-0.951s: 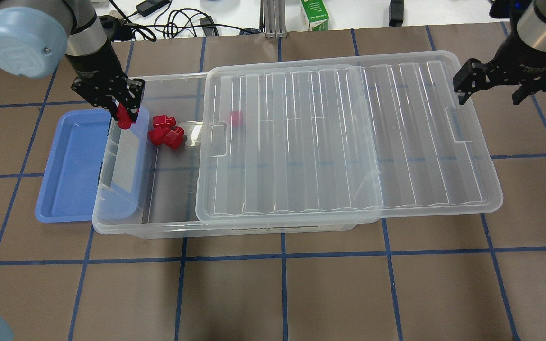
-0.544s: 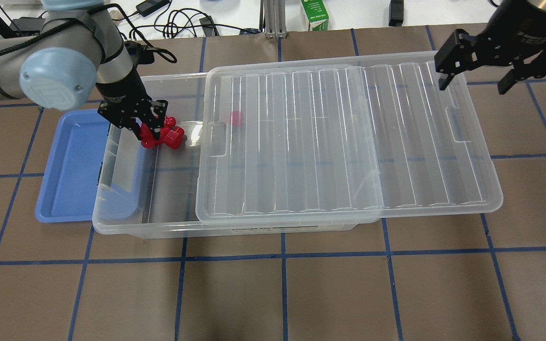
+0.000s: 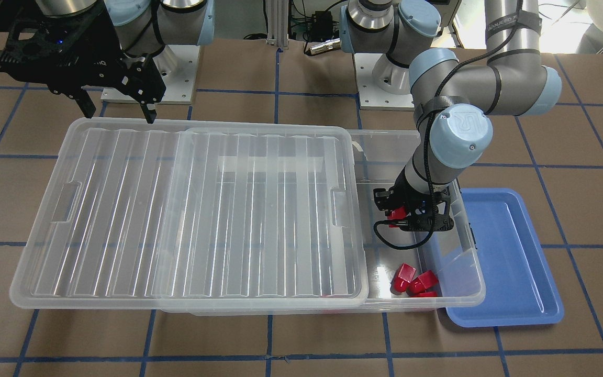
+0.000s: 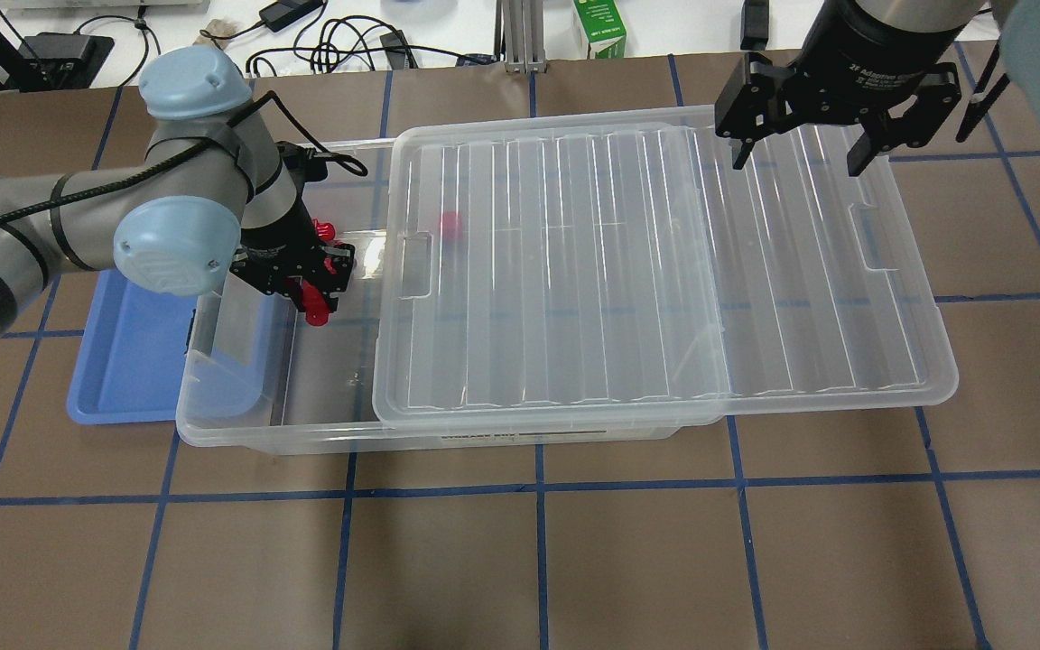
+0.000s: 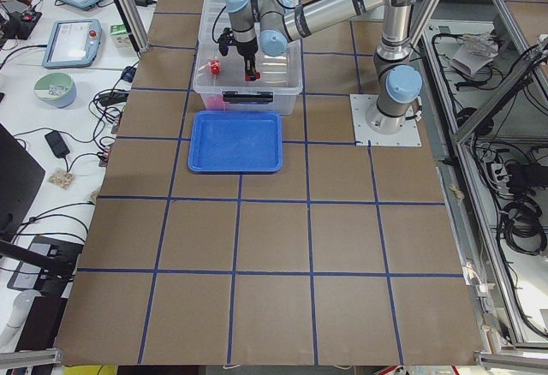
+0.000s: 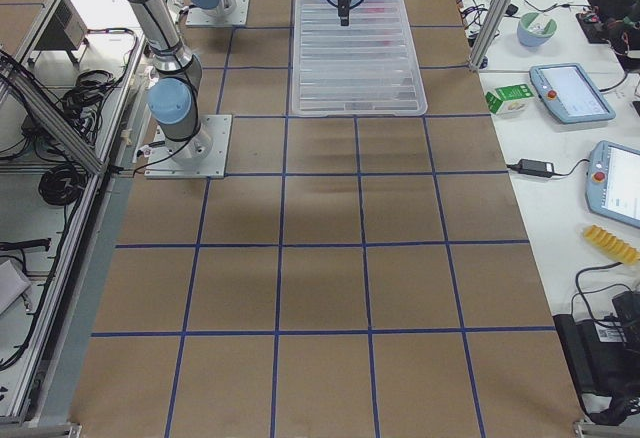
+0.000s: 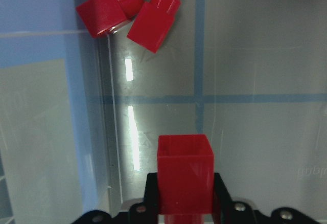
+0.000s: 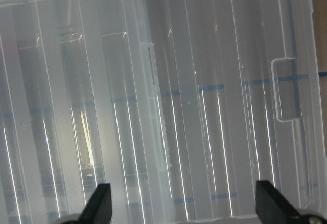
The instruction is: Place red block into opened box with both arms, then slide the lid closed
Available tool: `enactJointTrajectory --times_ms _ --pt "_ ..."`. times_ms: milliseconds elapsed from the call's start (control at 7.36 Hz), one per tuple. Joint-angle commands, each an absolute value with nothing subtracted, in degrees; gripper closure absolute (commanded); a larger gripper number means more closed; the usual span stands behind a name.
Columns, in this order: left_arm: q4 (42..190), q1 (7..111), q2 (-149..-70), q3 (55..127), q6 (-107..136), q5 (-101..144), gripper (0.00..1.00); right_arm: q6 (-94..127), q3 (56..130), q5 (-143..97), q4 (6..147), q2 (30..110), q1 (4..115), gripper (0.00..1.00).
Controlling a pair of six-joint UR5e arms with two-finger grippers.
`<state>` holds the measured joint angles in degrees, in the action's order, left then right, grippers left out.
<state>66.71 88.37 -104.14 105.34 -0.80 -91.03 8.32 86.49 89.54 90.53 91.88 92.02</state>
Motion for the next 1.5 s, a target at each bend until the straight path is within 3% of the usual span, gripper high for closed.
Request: enactJointTrajectory --times_ms 0,951,1087,1359 --pt "62.5 87.8 -104.5 108.5 -0.7 -91.0 1.00 8.3 86.8 90.4 90.6 91.9 92.2 0.00" --pt "60.6 85.6 -105.4 113.9 0.3 -88.0 1.00 9.0 87.9 90.2 90.7 92.0 92.2 0.00" --pt "60.5 85.8 -105.7 115.1 0.4 -88.3 0.93 9.0 87.8 90.1 90.8 91.9 92.2 0.00" --pt "59.1 85.4 -104.9 114.4 0.3 -88.3 0.23 9.7 87.9 89.8 90.9 91.9 92.2 0.00"
